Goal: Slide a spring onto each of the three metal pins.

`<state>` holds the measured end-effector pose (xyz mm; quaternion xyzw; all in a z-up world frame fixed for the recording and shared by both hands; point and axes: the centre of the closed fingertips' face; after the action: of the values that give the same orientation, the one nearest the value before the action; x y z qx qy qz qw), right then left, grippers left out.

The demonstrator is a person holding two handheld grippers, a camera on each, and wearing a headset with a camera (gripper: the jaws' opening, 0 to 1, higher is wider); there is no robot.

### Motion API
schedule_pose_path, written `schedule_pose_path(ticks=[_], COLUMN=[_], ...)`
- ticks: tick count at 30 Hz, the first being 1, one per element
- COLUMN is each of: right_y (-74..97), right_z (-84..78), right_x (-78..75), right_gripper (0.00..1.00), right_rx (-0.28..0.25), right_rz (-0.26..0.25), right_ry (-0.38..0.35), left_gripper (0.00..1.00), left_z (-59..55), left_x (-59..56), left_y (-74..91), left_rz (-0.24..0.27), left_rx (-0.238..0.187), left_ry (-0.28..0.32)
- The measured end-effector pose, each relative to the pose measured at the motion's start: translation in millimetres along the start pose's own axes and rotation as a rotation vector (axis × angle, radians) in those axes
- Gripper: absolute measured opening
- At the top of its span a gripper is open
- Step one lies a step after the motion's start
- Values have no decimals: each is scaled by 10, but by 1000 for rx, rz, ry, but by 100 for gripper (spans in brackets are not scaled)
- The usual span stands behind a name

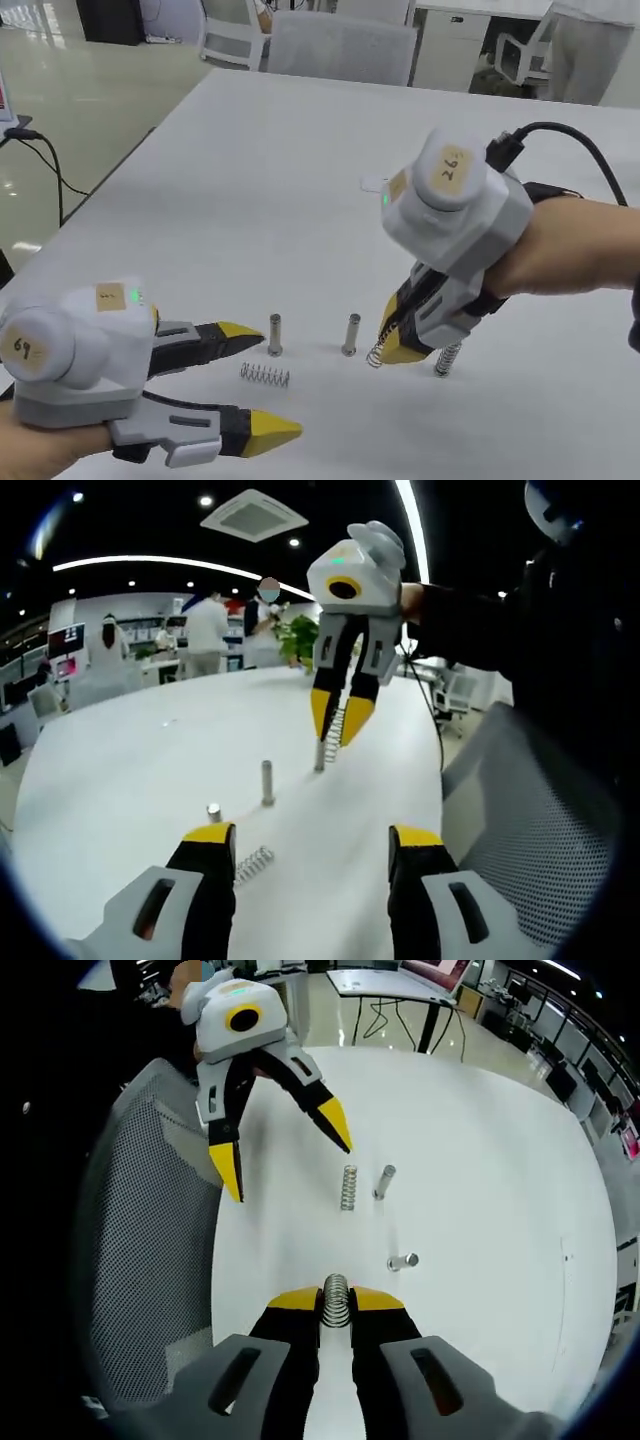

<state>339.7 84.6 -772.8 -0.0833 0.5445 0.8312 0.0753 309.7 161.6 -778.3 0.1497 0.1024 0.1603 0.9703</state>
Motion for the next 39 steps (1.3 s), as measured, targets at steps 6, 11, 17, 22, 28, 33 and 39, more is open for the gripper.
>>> schedule_pose_path(ticks=[6, 11, 17, 22, 28, 33, 39], right_y=[-19, -40, -78, -103, -184, -235, -298], right_z=[12, 27, 66, 126, 145, 162, 120], right_x=[-91, -191, -302, -404, -481, -484, -474], right_gripper=[8, 8, 8, 8, 8, 8, 8], right_rx=[6, 21, 35, 39, 66, 79, 110], right_rz=[-6, -19, -30, -41, -57, -41, -26], right_ry=[4, 15, 27, 38, 68, 73, 84], left_gripper=[60, 62, 63, 63, 64, 65, 65], left_z=[-16, 2, -14, -25, -41, -54, -68], left_x=[-5, -27, -44, -71, -107, -106, -109], left_y=[86, 116, 127, 127, 139, 172, 197], left_rz=[35, 55, 68, 71, 74, 82, 91], left_rx=[-10, -31, -44, -46, -48, -54, -55], left_ry=[3, 9, 17, 21, 25, 28, 30])
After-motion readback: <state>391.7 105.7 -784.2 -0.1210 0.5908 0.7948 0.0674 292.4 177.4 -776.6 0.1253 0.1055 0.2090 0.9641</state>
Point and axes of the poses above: the centre of the closed fingertips' face, and the gripper's own axes: y roughly backward along the fingers, x roughly to its left, z roughly out of its top, and after that the axes turned 14 degrees about -z, right-handed
